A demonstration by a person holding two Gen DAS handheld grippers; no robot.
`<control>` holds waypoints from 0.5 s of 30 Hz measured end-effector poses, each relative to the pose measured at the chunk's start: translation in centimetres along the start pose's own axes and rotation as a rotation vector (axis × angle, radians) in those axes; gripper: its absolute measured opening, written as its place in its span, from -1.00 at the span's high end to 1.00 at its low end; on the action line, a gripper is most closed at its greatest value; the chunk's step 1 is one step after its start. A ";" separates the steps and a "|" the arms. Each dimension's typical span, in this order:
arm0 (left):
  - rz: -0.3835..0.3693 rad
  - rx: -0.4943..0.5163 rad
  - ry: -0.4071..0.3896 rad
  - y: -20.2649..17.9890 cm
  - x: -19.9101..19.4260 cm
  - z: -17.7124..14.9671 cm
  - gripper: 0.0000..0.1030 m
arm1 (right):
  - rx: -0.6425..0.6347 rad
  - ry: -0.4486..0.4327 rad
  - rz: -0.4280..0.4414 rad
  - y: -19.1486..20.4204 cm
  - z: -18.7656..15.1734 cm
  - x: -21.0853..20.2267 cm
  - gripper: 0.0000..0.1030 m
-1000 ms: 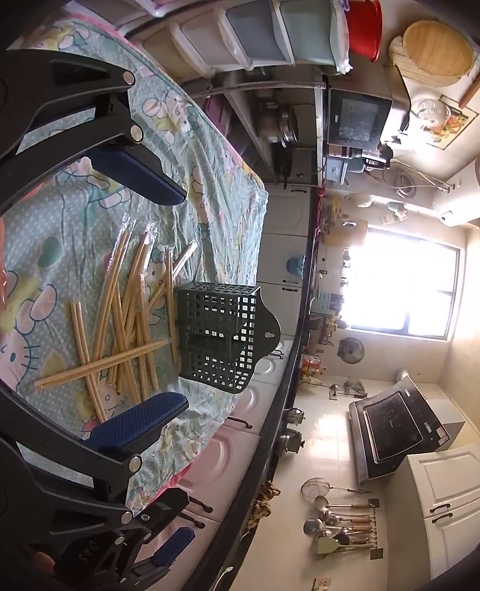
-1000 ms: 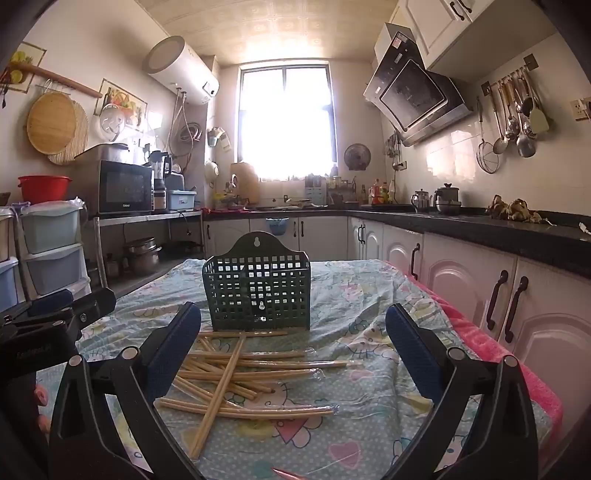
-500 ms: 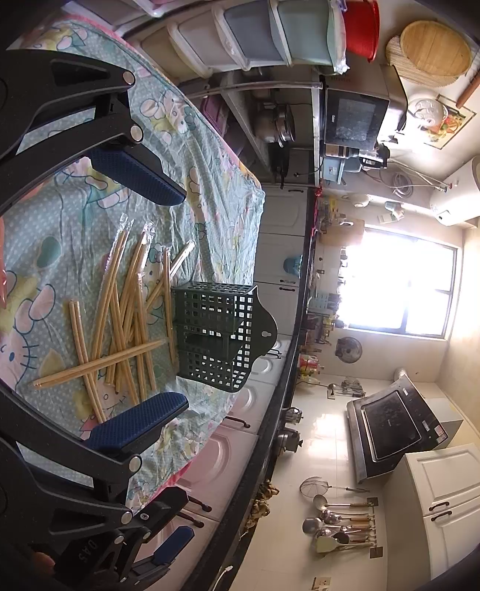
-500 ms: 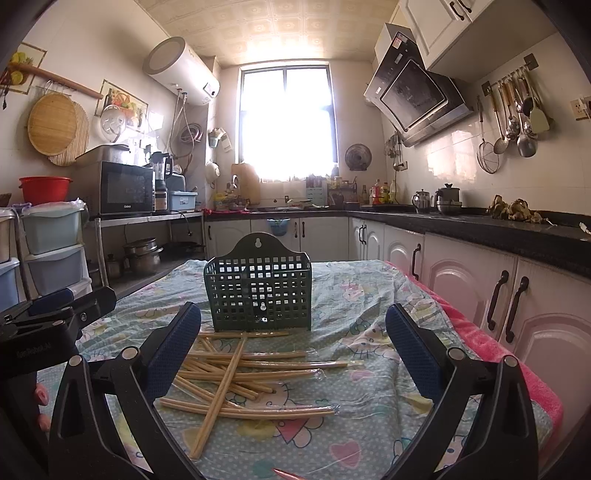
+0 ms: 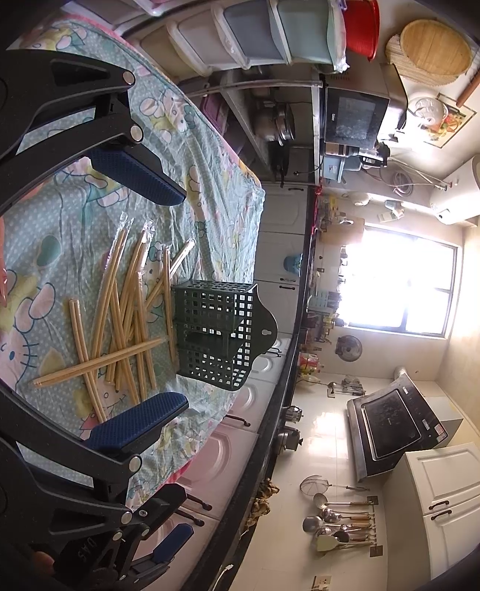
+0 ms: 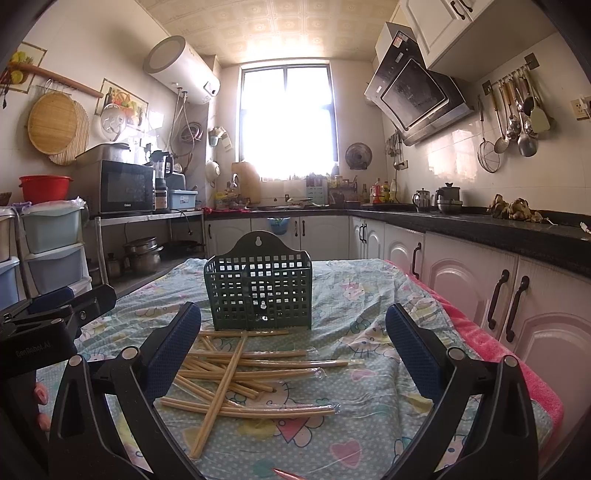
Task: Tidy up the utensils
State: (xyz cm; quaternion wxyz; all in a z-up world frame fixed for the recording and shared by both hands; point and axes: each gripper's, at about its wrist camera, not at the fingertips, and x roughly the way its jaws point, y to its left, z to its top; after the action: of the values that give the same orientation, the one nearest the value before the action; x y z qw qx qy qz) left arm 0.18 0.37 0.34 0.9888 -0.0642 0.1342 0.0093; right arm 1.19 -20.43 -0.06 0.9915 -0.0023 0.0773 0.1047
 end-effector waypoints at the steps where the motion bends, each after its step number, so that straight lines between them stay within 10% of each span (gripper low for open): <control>1: -0.001 0.001 0.000 -0.1 0.0 0.0 -0.82 | 0.000 0.000 0.000 0.0 0.0 0.0 -0.88; 15: -0.002 0.003 -0.007 -0.3 -0.1 0.1 -0.82 | -0.002 0.004 0.003 0.5 -0.3 0.4 -0.88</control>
State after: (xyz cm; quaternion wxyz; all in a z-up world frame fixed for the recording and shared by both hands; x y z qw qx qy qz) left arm 0.10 0.08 0.48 0.9894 -0.0627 0.1308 0.0083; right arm 1.46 -19.87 -0.41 0.9912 -0.0034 0.0792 0.1062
